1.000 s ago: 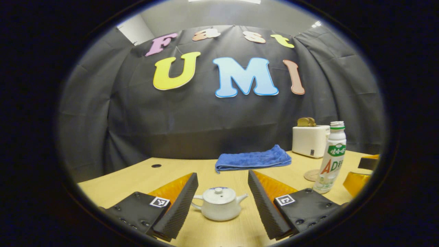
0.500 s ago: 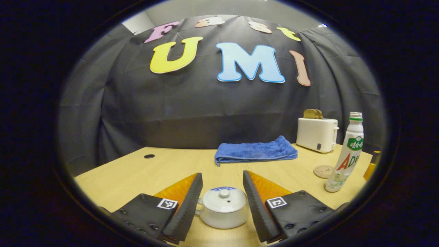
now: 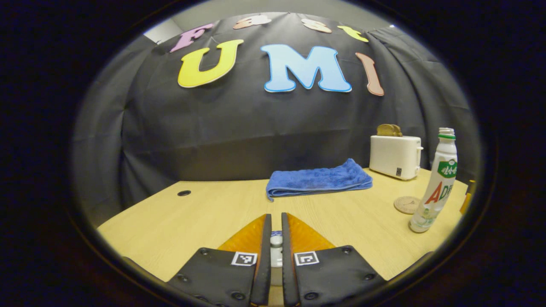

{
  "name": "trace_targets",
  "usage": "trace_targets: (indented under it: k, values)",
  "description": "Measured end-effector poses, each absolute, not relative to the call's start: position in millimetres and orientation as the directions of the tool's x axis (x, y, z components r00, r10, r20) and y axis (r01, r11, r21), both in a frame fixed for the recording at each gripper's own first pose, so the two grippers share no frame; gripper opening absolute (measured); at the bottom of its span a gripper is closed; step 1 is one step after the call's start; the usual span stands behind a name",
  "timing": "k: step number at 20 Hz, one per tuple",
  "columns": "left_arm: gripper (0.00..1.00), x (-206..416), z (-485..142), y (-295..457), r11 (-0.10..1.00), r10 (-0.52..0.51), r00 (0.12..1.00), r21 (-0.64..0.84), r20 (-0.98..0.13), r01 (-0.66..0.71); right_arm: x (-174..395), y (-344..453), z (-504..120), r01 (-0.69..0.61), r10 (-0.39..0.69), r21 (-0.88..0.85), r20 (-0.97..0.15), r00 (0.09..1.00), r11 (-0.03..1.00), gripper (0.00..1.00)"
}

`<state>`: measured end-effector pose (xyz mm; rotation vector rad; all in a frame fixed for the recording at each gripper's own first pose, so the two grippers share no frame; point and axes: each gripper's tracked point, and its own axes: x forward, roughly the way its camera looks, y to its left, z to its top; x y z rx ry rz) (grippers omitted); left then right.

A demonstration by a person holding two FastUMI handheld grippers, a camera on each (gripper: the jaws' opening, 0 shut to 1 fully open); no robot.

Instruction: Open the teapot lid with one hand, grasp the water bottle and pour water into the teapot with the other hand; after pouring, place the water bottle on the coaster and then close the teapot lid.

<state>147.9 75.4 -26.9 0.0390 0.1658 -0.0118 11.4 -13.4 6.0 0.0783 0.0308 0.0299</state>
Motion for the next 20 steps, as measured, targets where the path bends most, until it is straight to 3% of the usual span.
trace_targets:
  k: [1, 7, 8, 11, 13, 14, 20]
  values:
    - [0.18, 149, -26, 76, 1.0, -0.011, 0.987, 0.026, -0.161, 0.015, 12, -14, 4, -0.029, 0.032, 0.078, -0.035, 0.999, 0.996, 0.97]
    - [0.22, 148, -17, 74, 0.999, -0.024, 0.989, 0.044, -0.147, 0.031, 21, -17, 11, -0.035, 0.036, 0.05, -0.009, 0.999, 0.998, 0.97]
    - [0.17, 148, -12, 74, 0.999, -0.024, 0.99, 0.044, -0.137, 0.03, 24, -17, 15, -0.034, 0.034, 0.052, 0.0, 0.999, 0.998, 0.97]
    - [0.22, 145, -1, 72, 0.998, -0.033, 0.993, 0.054, -0.113, 0.039, 35, -18, 18, -0.023, 0.023, 0.036, 0.0, 1.0, 0.999, 0.97]
    - [0.18, 146, 1, 70, 0.997, -0.042, 0.993, 0.054, -0.109, 0.048, 42, -21, 19, -0.005, 0.005, 0.014, 0.0, 1.0, 1.0, 0.97]
    - [0.22, 146, 4, 70, 0.997, -0.046, 0.993, 0.049, -0.108, 0.052, 46, -24, 19, 0.005, -0.005, -0.001, -0.003, 1.0, 1.0, 0.97]
    - [0.22, 142, 14, 74, 0.998, -0.049, 0.994, 0.033, -0.097, 0.052, 64, -31, 19, 0.026, -0.026, 0.026, -0.007, 1.0, 0.999, 0.97]
